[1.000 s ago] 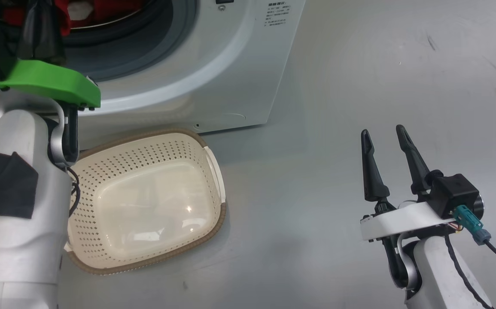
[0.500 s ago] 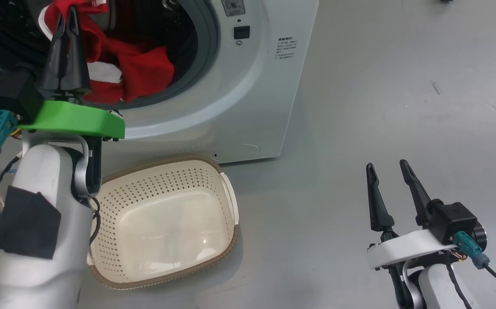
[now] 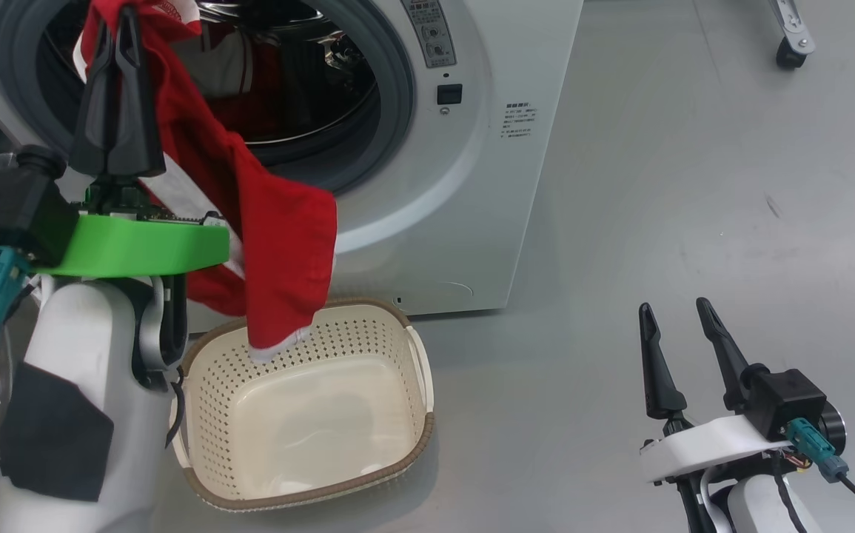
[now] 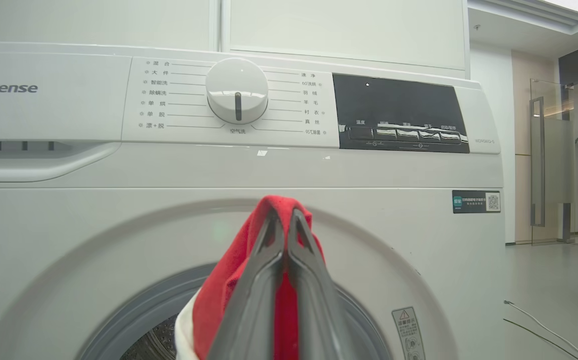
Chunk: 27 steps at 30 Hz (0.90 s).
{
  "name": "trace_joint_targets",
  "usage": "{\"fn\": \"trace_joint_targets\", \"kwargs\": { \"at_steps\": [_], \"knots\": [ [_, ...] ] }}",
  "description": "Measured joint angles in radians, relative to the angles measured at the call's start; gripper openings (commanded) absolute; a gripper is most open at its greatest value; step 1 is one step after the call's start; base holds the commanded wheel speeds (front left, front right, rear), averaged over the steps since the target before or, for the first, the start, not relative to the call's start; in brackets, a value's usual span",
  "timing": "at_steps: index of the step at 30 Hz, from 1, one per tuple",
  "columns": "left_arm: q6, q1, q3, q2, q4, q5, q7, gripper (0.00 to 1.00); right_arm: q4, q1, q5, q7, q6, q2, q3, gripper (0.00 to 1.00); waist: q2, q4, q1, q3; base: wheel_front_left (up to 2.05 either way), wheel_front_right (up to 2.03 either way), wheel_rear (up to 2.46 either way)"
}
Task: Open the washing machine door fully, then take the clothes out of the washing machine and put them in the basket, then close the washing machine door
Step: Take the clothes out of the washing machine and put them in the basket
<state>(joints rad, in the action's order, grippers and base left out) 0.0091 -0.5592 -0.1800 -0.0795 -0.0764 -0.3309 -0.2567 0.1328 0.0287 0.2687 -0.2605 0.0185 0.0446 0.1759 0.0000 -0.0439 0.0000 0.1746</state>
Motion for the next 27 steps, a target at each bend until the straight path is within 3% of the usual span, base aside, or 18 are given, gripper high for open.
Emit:
{"fn": "trace_joint_targets", "kwargs": {
  "at_steps": [14, 27],
  "knots": [
    [0.040, 0.170, -0.015, 0.000, 0.083, 0.006, 0.034, 0.00, -0.024, -0.002, -0.008, 0.000, -0.009, 0.000, 0.005, 1.00, 0.0000, 0.007, 0.0000, 0.010, 0.00, 0.00, 0.00],
    [0.057, 0.325, -0.045, 0.010, -0.056, -0.042, 0.116, 0.00, -0.052, 0.011, -0.009, 0.000, -0.009, 0.000, 0.024, 1.00, 0.0000, -0.006, 0.0000, 0.080, 0.00, 0.00, 0.00]
  ]
}}
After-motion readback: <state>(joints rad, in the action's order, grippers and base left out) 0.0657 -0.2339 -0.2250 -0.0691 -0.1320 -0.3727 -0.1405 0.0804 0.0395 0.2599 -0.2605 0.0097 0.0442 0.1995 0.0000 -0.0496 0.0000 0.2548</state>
